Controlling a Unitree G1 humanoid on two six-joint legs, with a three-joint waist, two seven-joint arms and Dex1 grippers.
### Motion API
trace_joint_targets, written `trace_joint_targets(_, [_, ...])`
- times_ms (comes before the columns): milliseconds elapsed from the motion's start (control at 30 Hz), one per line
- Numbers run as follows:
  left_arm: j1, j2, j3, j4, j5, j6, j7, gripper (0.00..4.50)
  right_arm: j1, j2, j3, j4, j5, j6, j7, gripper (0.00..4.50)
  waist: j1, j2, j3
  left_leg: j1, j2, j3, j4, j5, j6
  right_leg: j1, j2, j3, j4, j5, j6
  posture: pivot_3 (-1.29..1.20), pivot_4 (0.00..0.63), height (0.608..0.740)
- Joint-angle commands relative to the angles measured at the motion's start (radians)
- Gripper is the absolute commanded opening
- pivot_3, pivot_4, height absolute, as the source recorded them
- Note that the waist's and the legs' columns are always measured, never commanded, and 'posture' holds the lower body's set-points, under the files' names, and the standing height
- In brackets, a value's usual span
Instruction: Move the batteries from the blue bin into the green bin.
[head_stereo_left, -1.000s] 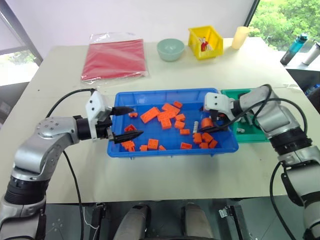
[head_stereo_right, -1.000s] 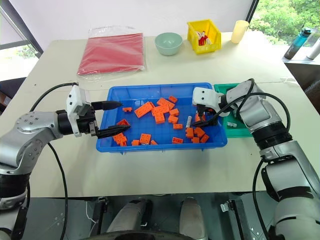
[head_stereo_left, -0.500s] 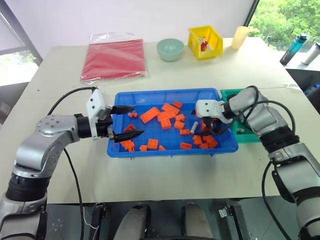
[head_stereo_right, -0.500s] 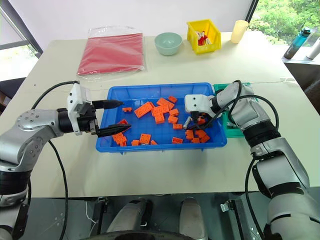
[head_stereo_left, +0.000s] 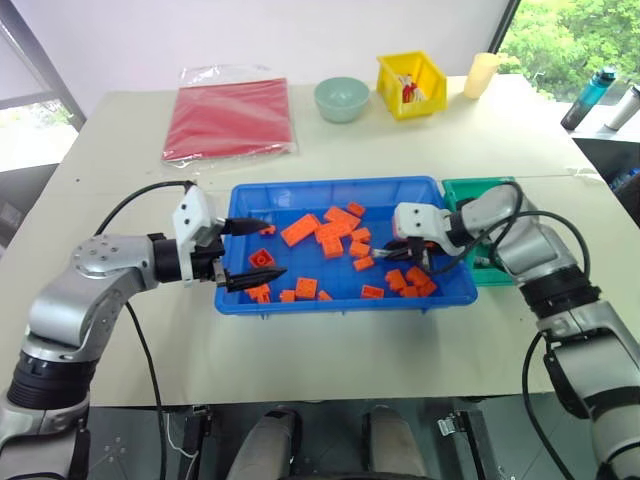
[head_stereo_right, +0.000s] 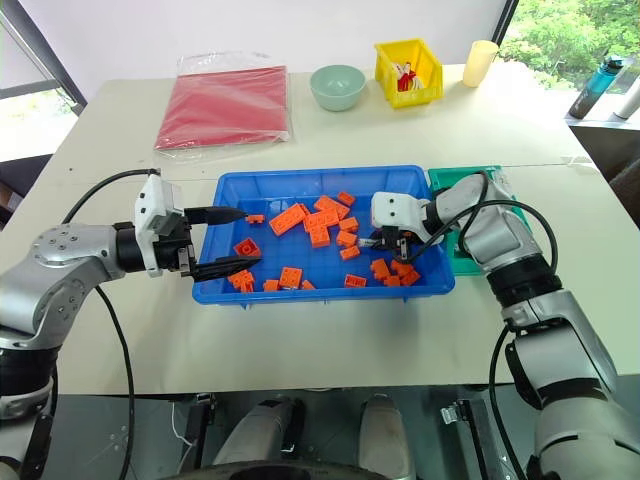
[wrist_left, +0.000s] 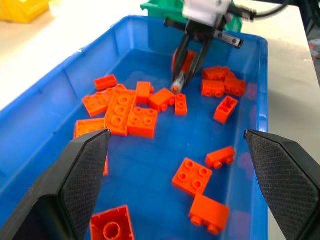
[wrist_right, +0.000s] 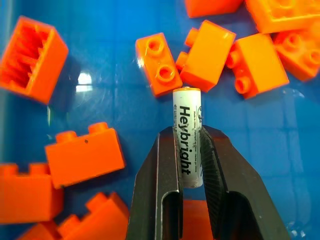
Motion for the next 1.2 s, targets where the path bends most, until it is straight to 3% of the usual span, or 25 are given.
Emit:
trace_joint_targets(33, [0.003, 0.004, 0.021, -0.009, -0.005, -0.024, -0.010, 4.50, 0.027, -0.031, -0.158, -0.176, 0.076, 0.185, -0.100, 0.14, 0.000, 0.000, 0.000, 0.000, 0.000, 0.000, 0.000, 0.000, 0.000, 0.000, 0.000, 0.000, 0.000, 0.000, 0.000, 0.00, 0.150, 0.717])
trace_joint_targets(300, [0.028, -0.008, 0.023, 0.005, -0.005, -0.042, -0.014, 4.50, 0.083, -0.086, -0.559, -0.349, 0.214, 0.672, -0.369, 0.14, 0.006, 0.000, 0.000, 0.000, 0.000, 0.000, 0.000, 0.000, 0.000, 0.001, 0.000, 0.000, 0.000, 0.000, 0.000, 0.00, 0.150, 0.717])
trace_joint_targets(500, [0.026, 0.001, 0.051, 0.046, -0.013, -0.051, -0.027, 4.50, 0.249, -0.178, -0.648, -0.404, 0.279, 0.772, -0.392, 0.14, 0.007, 0.000, 0.000, 0.000, 0.000, 0.001, 0.000, 0.000, 0.000, 0.001, -0.001, 0.000, 0.000, 0.000, 0.000, 0.00, 0.150, 0.717])
trace_joint_targets(533, [0.015, -0.002, 0.057, 0.055, -0.022, -0.042, -0.025, 4.50, 0.263, -0.178, -0.649, -0.404, 0.293, 0.777, -0.396, 1.05, 0.002, 0.000, 0.000, 0.000, 0.000, 0.002, 0.000, 0.000, 0.000, 0.001, -0.001, 0.001, 0.000, 0.000, 0.000, 0.00, 0.150, 0.717])
trace_joint_targets(600, [-0.015, -0.012, 0.068, 0.077, -0.040, -0.023, -0.016, 4.50, 0.280, -0.179, -0.633, -0.394, 0.296, 0.760, -0.416, 1.83, -0.002, 0.000, 0.000, 0.000, 0.000, 0.003, 0.000, 0.000, 0.000, 0.000, -0.001, 0.001, 0.000, 0.000, 0.000, 0.00, 0.150, 0.717])
trace_joint_targets(767, [-0.051, -0.015, 0.073, 0.103, -0.053, -0.009, -0.010, 4.50, 0.301, -0.207, -0.615, -0.376, 0.324, 0.719, -0.416, 4.34, 0.000, 0.000, 0.000, 0.001, 0.000, 0.004, 0.000, 0.000, 0.000, 0.000, -0.001, 0.001, 0.001, 0.000, 0.000, 0.00, 0.150, 0.717])
trace_joint_targets(1000, [-0.053, 0.045, 0.159, 0.133, -0.101, 0.022, -0.042, 4.50, 0.462, -0.402, -0.752, -0.272, 0.428, 0.425, -0.090, 4.44, 0.010, 0.000, 0.000, 0.000, 0.000, 0.003, 0.000, -0.001, 0.001, 0.001, -0.001, 0.001, 0.000, 0.000, 0.000, 0.00, 0.150, 0.717])
trace_joint_targets(1200, [-0.046, 0.125, 0.240, 0.165, -0.128, 0.050, -0.072, 4.50, 0.585, -0.493, -0.856, -0.092, 0.480, 0.286, 0.113, 4.44, 0.002, 0.000, 0.000, 0.002, 0.001, 0.003, 0.000, -0.001, 0.001, 0.002, 0.000, 0.001, -0.001, 0.000, 0.000, 0.00, 0.150, 0.717])
